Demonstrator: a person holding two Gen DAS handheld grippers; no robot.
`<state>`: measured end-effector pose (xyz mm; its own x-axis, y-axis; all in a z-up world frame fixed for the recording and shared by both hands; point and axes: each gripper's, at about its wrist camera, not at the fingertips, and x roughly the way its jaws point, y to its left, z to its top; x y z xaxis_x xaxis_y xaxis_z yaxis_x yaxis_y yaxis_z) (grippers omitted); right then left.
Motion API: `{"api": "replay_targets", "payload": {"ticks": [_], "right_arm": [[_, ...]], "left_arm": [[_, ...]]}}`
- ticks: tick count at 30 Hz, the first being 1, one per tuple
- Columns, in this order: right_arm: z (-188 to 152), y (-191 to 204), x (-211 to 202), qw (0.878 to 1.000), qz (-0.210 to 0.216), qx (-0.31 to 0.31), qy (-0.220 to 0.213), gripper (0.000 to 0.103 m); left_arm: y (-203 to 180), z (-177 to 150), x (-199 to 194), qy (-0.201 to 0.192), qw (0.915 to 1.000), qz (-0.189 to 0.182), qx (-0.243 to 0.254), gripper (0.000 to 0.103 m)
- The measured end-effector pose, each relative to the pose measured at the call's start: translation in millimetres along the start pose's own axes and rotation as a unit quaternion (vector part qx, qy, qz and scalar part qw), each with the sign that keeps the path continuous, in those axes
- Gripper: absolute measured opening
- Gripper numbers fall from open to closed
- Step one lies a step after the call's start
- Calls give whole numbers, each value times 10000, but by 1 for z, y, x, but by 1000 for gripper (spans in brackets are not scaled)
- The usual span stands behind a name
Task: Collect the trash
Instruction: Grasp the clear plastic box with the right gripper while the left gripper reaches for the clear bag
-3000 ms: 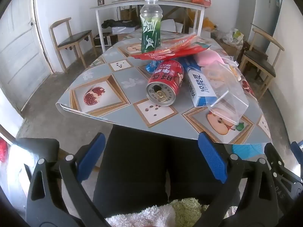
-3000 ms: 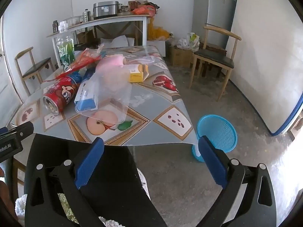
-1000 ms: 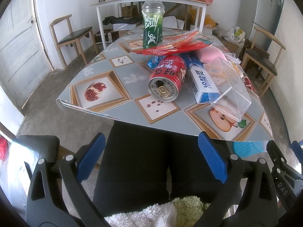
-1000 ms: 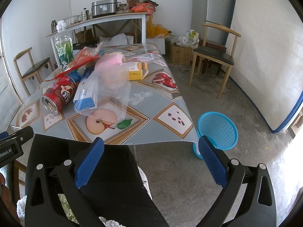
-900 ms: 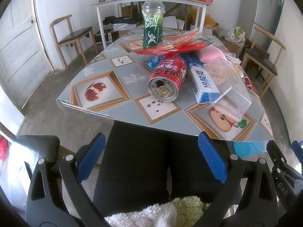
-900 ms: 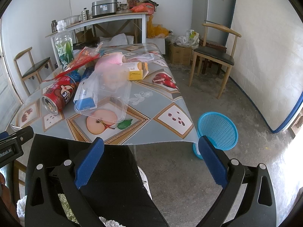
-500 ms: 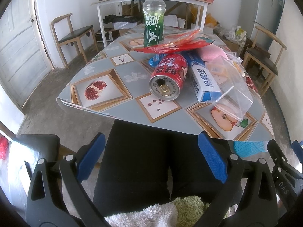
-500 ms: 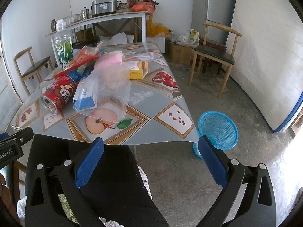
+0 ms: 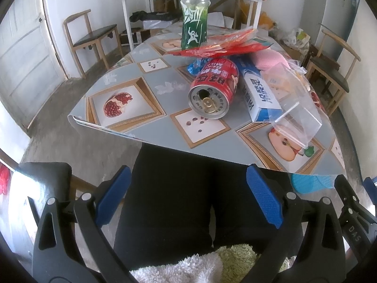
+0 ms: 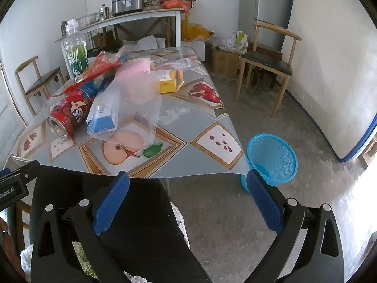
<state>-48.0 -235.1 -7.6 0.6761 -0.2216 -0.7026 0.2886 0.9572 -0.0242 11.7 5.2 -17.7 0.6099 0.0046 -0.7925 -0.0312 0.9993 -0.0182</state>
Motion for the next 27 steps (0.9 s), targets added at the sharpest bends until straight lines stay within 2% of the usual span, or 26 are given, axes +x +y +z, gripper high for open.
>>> {"api": "replay_targets", "payload": {"ticks": [6, 12, 15, 18, 21, 23, 25, 27], "right_arm": [[9, -3, 7, 9999, -93, -73, -43, 97], [34, -13, 8, 9988, -53, -176, -461, 97], [50, -14, 9, 9966, 263, -363, -692, 97], [69, -12, 16, 9941, 744, -456, -651, 97], [87, -3, 29, 9903, 1296, -427, -250, 97], [103, 6, 44, 9828, 1800, -344, 232, 97], [117, 16, 65, 9710, 2257, -136, 773, 97], [130, 23, 92, 9570, 2542, 189, 1385, 97]], "left_arm": [[5, 3, 8, 39, 9999, 113, -60, 94], [16, 15, 10, -215, 9992, 326, -63, 94], [24, 25, 10, -369, 9986, 360, -119, 94], [31, 34, 12, -465, 9984, 290, -118, 94], [33, 45, 16, -523, 9984, 207, -91, 94], [34, 52, 19, -536, 9985, 78, -78, 94], [33, 57, 23, -538, 9985, -67, -56, 94], [31, 61, 26, -541, 9983, -232, -18, 94]]}}
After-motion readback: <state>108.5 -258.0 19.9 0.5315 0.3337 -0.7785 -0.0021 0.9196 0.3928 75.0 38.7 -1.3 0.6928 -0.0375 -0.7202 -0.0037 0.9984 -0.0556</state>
